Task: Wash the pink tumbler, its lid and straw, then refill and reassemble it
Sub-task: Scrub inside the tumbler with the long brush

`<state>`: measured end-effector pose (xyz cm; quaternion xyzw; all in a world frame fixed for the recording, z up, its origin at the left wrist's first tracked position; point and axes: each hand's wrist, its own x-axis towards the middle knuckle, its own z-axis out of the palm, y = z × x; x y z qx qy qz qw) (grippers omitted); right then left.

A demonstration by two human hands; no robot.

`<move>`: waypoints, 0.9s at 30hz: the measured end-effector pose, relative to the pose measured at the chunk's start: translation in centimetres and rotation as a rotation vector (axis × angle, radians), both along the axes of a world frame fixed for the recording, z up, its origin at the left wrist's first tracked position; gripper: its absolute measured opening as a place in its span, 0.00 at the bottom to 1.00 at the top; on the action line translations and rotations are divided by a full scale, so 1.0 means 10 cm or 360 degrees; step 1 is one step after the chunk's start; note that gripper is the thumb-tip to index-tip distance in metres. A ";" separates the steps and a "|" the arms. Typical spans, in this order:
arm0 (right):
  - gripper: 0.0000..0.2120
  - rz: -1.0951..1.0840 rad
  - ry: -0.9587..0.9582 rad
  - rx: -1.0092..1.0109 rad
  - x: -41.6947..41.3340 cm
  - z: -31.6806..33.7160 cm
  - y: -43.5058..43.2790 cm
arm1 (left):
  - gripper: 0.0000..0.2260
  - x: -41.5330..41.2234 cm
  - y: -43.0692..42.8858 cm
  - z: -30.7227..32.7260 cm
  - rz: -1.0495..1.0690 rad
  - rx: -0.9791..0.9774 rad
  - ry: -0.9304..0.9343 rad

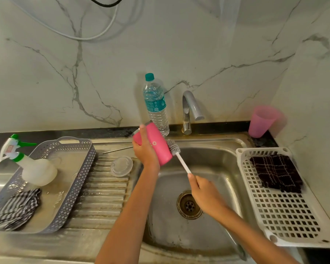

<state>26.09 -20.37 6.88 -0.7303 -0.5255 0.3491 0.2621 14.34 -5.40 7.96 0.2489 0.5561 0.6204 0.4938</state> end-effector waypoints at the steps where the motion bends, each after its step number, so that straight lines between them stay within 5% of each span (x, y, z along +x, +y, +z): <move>1: 0.22 0.0001 -0.0004 -0.0007 0.02 0.00 -0.01 | 0.22 -0.01 -0.01 0.00 -0.0023 0.0018 -0.0002; 5: 0.22 -0.0020 0.0055 -0.0082 0.09 0.12 0.27 | 0.30 0.14 -0.19 -0.14 -0.0287 0.0097 0.0019; 11: 0.22 -0.0002 0.0037 -0.0057 0.14 0.08 0.00 | 0.29 0.03 0.01 -0.14 -0.0194 0.0040 -0.0119; 15: 0.21 -0.0037 0.0085 -0.0070 0.17 0.21 0.27 | 0.37 0.18 -0.19 -0.24 -0.0507 0.0064 -0.0119; 20: 0.22 -0.0039 -0.0037 0.0025 0.09 0.09 -0.01 | 0.38 0.02 0.04 -0.13 -0.0265 -0.0060 -0.0308; 24: 0.21 -0.0054 -0.0015 0.0069 0.13 0.22 0.20 | 0.44 0.07 -0.12 -0.21 -0.0679 -0.0140 -0.0337; 27: 0.21 -0.0025 -0.0130 0.0090 0.06 0.24 0.17 | 0.45 0.05 -0.04 -0.18 -0.0472 -0.0148 -0.0286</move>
